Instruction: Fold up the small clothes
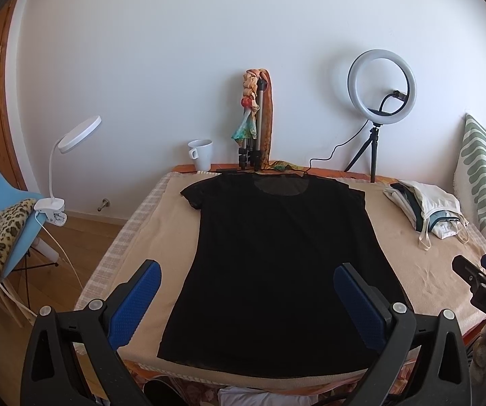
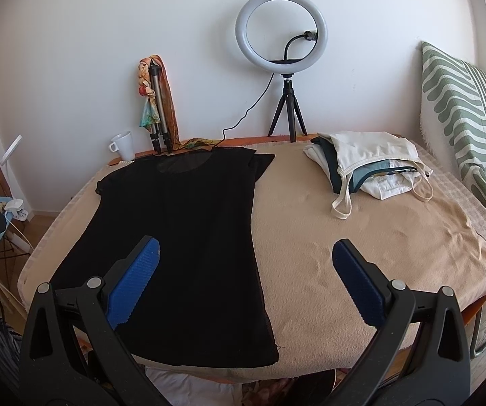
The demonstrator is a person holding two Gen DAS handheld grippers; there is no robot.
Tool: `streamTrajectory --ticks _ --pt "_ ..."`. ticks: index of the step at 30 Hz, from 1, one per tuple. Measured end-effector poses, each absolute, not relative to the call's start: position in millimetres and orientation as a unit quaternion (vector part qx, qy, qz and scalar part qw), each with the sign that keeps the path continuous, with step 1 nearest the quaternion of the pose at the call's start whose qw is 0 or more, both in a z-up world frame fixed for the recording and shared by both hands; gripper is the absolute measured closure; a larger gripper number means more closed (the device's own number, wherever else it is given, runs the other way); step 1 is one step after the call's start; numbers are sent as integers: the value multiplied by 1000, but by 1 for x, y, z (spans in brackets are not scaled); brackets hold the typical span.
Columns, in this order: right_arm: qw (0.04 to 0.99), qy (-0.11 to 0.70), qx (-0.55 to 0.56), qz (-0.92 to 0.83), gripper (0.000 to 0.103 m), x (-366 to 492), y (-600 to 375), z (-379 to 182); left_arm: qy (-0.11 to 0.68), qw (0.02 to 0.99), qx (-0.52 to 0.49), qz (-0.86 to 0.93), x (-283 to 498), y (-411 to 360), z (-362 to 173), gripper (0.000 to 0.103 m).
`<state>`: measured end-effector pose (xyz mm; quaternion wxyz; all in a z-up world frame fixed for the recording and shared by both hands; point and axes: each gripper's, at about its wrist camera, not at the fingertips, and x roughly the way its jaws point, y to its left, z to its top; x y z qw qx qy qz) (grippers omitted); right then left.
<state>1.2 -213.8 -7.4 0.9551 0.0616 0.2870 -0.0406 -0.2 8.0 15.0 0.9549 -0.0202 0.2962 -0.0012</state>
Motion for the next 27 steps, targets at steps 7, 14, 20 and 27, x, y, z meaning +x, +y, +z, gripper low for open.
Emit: streamTrajectory --ticks 7,14,20,27 --pt "955 287 62 -40 0 1 -214 -9 297 955 -21 -1 1 8 16 0" --pt "954 289 61 -40 0 2 -212 -10 297 955 -21 -1 1 8 16 0" --pt "954 290 62 -40 0 2 -211 -12 298 954 -21 0 2 8 16 0" --pt "954 292 62 -40 0 4 -211 -13 299 954 -20 1 4 9 14 0"
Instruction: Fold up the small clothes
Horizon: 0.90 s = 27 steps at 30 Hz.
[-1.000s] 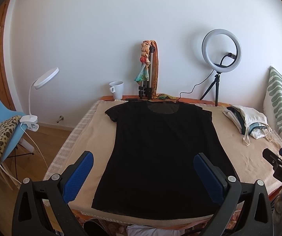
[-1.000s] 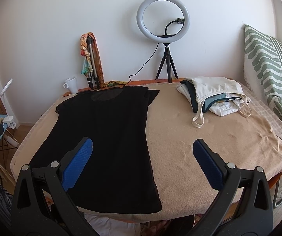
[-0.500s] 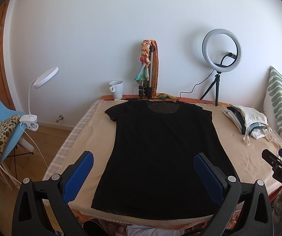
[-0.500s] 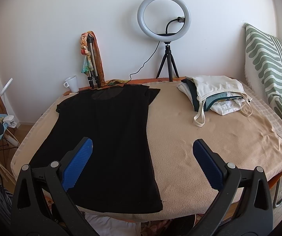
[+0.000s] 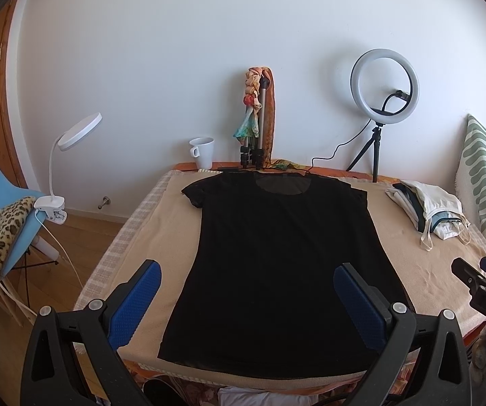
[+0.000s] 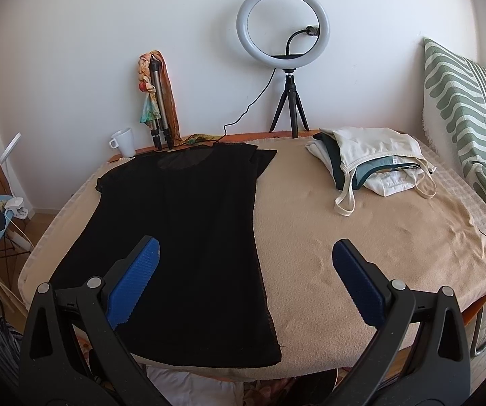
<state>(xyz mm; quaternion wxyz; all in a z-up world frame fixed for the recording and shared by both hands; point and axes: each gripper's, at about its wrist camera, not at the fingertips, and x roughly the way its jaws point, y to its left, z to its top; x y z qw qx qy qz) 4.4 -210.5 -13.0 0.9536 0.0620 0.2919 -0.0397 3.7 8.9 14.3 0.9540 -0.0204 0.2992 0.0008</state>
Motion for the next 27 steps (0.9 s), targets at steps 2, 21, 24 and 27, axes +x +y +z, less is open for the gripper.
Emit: streamTrajectory --ticks 2,21,24,27 --pt "954 292 62 -39 0 5 -210 -14 301 954 -19 0 5 10 13 0" --pt "950 304 63 -14 0 30 -199 -9 312 950 -25 21 13 27 4 0" --pt "951 301 65 -3 0 38 -197 -5 313 949 -26 36 13 37 0 0" --pt "951 302 66 11 0 52 -195 -1 316 947 -34 43 13 51 -6 0"
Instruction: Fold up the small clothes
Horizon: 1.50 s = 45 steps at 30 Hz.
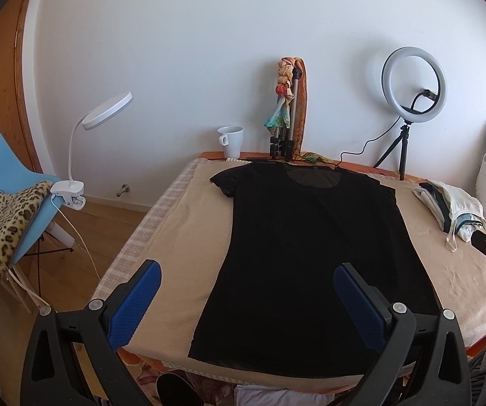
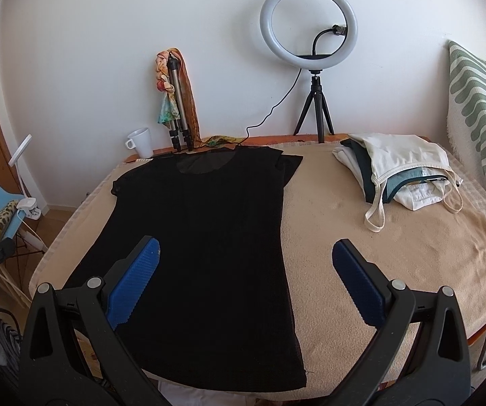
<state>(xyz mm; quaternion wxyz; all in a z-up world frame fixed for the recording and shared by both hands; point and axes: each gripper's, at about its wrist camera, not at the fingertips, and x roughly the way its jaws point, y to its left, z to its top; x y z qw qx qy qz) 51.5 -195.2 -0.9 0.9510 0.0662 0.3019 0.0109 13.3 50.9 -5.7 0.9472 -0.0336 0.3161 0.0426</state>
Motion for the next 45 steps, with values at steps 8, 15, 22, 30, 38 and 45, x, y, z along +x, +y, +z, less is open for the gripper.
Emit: streamTrajectory --ticks 8,15,22,30,38,45 --pt "952 297 48 50 0 91 -180 16 324 943 -66 42 9 88 -25 4" --pt "947 302 50 95 7 140 -164 29 357 927 -115 27 12 115 -53 32" --pt "943 312 14 119 21 195 -130 25 384 910 -156 5 16 128 -81 60" --pt "924 341 10 172 29 252 -85 22 409 896 -172 -3 20 135 -108 66" --pt "897 381 33 223 30 313 -33 23 424 885 -193 -17 25 143 -128 68" --pt "873 420 57 241 37 360 7 12 426 883 -198 -25 26 148 -136 69"
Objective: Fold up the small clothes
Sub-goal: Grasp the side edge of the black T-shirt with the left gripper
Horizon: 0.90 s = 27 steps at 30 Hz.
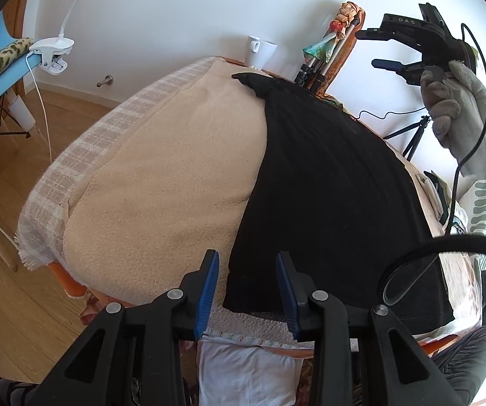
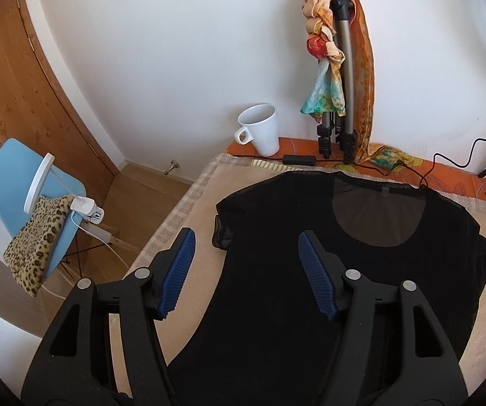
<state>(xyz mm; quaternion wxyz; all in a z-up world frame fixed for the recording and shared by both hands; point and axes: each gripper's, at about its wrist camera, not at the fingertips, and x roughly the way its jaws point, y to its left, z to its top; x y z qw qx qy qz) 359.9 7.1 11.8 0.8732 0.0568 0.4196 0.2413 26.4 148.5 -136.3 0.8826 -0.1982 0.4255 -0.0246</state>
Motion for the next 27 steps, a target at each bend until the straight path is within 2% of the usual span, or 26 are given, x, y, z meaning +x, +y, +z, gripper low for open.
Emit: streamTrajectory --ticks 6,13,23,27 --pt "859 443 46 250 44 389 37 -1 437 874 -208 -33 29 153 -147 70" --pt "848 463 16 256 44 420 79 -18 441 866 -230 -55 34 151 -154 74" --pt "830 498 -17 250 48 466 146 -72 438 851 -278 -78 42 155 -162 98" --pt "822 514 -22 243 53 486 164 -99 431 852 -285 -87 44 155 -159 100"
